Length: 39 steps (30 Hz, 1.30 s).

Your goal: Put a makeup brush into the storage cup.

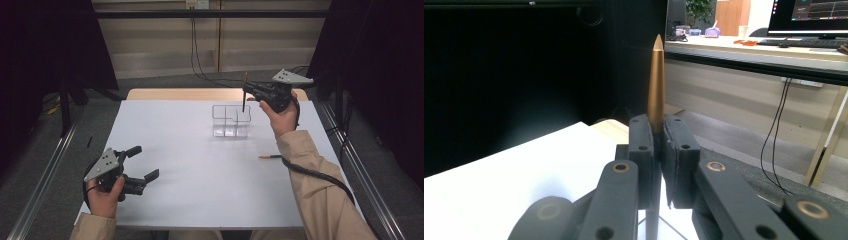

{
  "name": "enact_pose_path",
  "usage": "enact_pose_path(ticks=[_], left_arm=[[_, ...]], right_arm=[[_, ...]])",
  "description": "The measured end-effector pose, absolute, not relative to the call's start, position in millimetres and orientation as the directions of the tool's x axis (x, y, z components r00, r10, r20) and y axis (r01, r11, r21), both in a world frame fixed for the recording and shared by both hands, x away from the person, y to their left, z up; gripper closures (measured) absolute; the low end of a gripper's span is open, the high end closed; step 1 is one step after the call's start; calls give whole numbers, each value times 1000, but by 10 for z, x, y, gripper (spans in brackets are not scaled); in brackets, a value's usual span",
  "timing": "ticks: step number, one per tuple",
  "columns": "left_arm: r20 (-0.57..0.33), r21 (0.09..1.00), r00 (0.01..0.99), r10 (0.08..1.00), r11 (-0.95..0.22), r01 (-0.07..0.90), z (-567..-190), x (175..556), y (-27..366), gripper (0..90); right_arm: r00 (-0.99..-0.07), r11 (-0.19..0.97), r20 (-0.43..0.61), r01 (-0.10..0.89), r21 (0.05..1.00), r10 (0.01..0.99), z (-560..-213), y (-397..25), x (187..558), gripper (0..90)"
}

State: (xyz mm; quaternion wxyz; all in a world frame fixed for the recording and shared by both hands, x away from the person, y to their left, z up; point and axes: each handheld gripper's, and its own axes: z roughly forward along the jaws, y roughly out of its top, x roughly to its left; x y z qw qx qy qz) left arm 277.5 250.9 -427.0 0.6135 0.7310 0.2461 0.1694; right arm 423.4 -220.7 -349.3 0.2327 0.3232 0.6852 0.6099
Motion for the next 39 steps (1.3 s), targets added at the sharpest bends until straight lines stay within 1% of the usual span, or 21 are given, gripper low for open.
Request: enact_pose_path(ticks=[8,12,28,39], left_arm=[[-56,980,821,568,-128,155,-4274,2775,2505,0],[-62,980,822,566,-123,158,-4277,2776,2507,0],[-60,980,823,565,-123,156,-4276,2779,2500,0],[-58,980,823,565,-124,154,-4278,2781,2504,0]], right_arm=[[-679,40,85,167,985,729,-3519,-2209,4268,835],[-679,63,71,170,983,731,-3534,-2216,4285,835],[-668,45,89,182,982,739,-3615,-2235,4329,835],[-671,58,81,183,981,737,-3665,-2216,4342,835]])
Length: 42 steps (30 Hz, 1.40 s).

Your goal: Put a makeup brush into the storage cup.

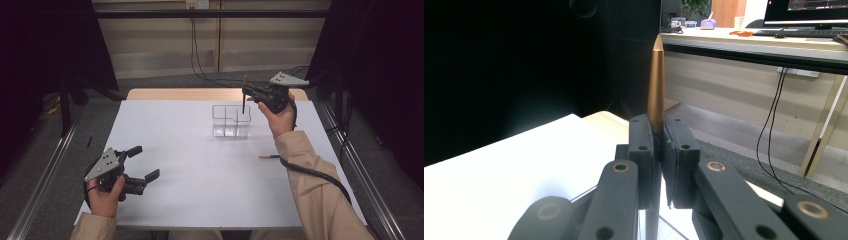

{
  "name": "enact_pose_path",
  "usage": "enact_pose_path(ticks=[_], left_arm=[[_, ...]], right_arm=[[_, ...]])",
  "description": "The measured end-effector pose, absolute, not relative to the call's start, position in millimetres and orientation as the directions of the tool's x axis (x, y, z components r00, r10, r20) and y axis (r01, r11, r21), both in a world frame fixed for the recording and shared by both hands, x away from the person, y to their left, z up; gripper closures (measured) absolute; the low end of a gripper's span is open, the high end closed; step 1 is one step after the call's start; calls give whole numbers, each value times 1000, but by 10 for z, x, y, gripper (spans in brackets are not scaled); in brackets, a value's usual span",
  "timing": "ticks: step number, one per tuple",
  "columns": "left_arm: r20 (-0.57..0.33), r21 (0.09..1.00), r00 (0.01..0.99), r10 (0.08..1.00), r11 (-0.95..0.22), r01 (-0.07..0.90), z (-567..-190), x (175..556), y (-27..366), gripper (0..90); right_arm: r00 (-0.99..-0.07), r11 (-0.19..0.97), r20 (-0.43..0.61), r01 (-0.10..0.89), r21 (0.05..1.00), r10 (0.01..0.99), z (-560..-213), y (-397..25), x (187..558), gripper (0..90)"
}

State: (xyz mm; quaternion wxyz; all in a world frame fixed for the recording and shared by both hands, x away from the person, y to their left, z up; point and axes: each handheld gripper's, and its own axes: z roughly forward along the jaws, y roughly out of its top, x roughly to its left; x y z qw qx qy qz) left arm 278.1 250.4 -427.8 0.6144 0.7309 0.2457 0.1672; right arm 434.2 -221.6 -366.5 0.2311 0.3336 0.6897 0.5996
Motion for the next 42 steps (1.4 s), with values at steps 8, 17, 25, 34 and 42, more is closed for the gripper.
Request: enact_pose_path(ticks=[8,17,25,34,42], left_arm=[[-57,980,824,564,-124,153,-4277,2779,2498,0],[-59,980,823,565,-123,154,-4280,2780,2499,0],[-56,981,824,564,-124,152,-4278,2778,2498,0],[-55,980,825,563,-126,152,-4279,2780,2494,0],[-52,980,826,561,-130,150,-4278,2779,2493,0]], right_arm=[[-668,59,86,192,980,739,-3755,-2214,4340,835],[-670,68,83,196,978,738,-3810,-2225,4331,835],[-668,70,86,203,977,739,-3872,-2234,4320,835],[-666,68,90,208,976,740,-3924,-2247,4315,835],[-664,67,95,214,975,741,-3963,-2244,4311,835]])
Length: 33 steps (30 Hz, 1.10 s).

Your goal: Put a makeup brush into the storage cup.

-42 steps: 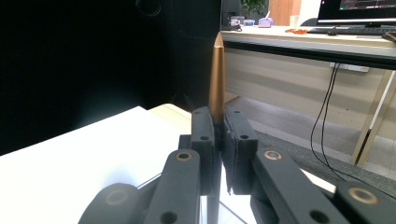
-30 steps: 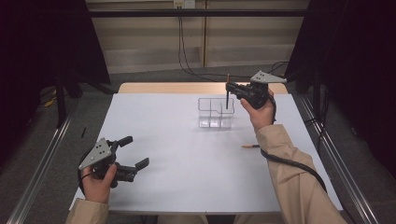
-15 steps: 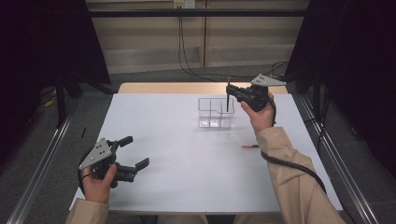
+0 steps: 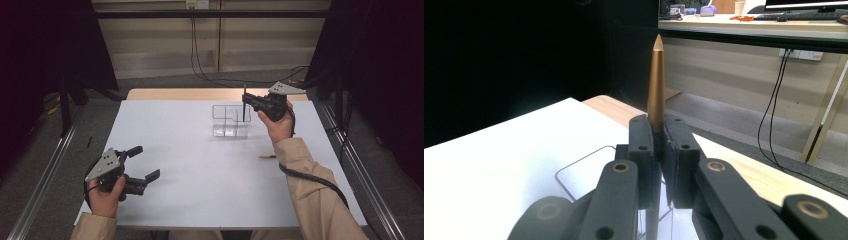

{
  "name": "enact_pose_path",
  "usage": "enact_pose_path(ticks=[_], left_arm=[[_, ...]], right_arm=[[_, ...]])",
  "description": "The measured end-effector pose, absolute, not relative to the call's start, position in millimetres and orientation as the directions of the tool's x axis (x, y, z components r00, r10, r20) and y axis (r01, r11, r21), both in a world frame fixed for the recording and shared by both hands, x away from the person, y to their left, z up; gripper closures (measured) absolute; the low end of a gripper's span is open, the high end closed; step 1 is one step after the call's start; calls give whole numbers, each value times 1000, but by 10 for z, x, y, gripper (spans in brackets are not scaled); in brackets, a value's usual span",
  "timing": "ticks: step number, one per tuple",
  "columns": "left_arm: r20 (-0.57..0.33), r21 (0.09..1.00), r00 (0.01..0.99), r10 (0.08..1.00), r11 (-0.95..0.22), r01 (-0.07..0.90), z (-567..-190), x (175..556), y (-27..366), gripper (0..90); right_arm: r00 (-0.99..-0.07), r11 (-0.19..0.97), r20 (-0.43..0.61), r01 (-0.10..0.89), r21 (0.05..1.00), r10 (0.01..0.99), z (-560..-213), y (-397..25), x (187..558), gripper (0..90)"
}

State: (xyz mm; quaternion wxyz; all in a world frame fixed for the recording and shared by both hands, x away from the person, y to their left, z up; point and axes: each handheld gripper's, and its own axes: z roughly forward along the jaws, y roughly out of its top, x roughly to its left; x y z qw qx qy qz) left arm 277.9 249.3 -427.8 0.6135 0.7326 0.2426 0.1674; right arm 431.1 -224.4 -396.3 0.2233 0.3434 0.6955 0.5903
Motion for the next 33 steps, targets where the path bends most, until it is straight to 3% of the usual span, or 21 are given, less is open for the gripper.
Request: enact_pose_path(ticks=[33], left_arm=[[-52,979,825,563,-132,153,-4283,2785,2480,0]], right_arm=[[-660,69,104,232,970,744,-4057,-2267,4269,832]])
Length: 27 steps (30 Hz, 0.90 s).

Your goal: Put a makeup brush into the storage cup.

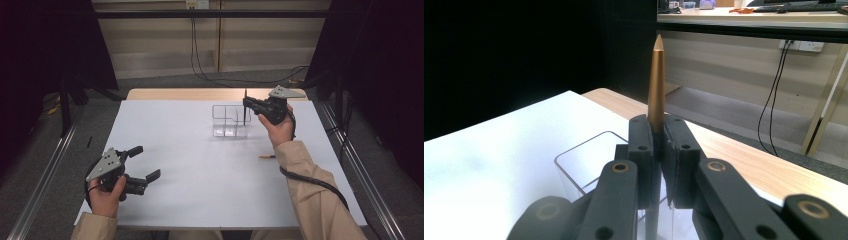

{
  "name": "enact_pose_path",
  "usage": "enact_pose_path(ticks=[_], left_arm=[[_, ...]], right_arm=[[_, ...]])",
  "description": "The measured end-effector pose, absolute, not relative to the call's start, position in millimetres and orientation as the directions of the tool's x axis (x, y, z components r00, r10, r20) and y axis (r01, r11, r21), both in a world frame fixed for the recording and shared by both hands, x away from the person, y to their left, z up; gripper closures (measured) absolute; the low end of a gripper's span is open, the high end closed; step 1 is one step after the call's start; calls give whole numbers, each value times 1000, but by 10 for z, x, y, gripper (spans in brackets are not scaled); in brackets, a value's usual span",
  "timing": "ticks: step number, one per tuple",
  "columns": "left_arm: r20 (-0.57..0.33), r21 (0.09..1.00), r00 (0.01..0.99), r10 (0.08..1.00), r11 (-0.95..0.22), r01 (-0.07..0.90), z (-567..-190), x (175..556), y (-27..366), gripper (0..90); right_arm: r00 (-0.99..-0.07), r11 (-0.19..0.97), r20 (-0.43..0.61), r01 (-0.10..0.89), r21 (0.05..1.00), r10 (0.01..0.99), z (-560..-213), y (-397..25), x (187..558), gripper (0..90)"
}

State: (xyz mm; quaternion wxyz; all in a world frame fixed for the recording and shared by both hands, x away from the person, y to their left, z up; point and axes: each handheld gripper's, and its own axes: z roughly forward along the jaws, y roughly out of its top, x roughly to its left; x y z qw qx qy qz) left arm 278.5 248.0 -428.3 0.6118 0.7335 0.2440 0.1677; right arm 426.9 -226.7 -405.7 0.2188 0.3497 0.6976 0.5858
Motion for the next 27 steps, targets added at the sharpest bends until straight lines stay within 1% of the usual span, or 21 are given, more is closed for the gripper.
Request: enact_pose_path(ticks=[2,3,5,7,8,12,15,17,27], left_arm=[[-48,980,824,564,-135,149,-4280,2786,2481,0],[-50,980,824,564,-133,151,-4280,2785,2480,0],[-48,979,823,565,-136,150,-4281,2786,2481,0],[-48,979,823,566,-136,150,-4281,2786,2482,0],[-46,979,824,565,-137,149,-4279,2785,2482,0],[-48,980,824,564,-135,149,-4277,2783,2476,0],[-48,980,824,565,-135,150,-4277,2785,2472,0],[-45,979,823,567,-138,149,-4277,2788,2471,0],[-46,980,824,565,-135,148,-4282,2794,2472,0]], right_arm=[[-656,66,108,235,970,747,-4056,-2279,4265,825],[-655,58,115,238,970,747,-4056,-2285,4263,783],[-641,40,133,247,968,756,-4055,-2293,4256,666],[-633,32,138,249,968,761,-4053,-2309,4248,585],[-627,18,150,253,967,764,-4053,-2316,4242,521],[-612,4,160,257,966,774,-4041,-2345,4220,363],[-615,-1,164,256,967,771,-4027,-2358,4203,302],[-614,-4,169,261,965,771,-4014,-2359,4194,241],[-611,-7,170,260,966,773,-3949,-2389,4127,111]])
